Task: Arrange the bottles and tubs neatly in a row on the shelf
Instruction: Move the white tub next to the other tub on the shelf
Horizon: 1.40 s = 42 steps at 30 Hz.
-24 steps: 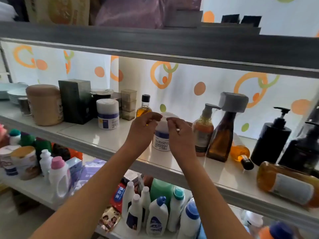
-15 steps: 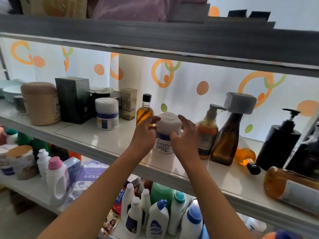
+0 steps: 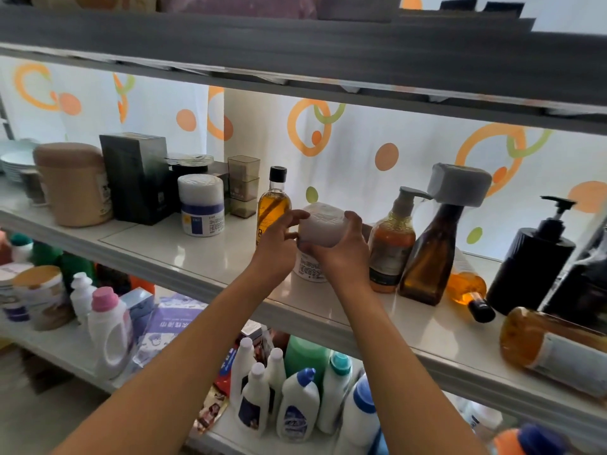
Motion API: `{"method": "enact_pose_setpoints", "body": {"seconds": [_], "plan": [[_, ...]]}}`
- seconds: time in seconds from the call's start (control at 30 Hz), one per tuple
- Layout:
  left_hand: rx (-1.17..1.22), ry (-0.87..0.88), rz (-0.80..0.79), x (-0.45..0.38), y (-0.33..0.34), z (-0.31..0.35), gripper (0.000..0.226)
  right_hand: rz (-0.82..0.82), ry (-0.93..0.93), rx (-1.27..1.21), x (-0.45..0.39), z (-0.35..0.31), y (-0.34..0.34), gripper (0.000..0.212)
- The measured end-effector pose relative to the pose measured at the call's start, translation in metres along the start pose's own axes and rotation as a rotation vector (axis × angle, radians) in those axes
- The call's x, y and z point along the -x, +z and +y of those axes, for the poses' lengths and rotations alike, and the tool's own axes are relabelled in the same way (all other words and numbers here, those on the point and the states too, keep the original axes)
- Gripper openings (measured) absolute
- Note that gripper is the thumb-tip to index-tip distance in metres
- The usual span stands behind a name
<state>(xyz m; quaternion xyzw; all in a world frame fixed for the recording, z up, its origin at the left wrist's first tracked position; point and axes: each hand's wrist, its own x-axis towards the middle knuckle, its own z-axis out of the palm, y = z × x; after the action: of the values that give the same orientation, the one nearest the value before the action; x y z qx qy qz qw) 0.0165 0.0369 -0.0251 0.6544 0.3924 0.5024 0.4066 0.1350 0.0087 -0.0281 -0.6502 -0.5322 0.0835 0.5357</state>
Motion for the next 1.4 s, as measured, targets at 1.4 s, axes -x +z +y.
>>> {"method": "enact_pose_setpoints", "body": {"seconds": [1.4], "plan": [[-0.281,-0.06,0.299,0.032,-0.104,-0.057,0.078,-0.316,0.103,-0.167,0.038,-0.08,0.065,0.04]]}}
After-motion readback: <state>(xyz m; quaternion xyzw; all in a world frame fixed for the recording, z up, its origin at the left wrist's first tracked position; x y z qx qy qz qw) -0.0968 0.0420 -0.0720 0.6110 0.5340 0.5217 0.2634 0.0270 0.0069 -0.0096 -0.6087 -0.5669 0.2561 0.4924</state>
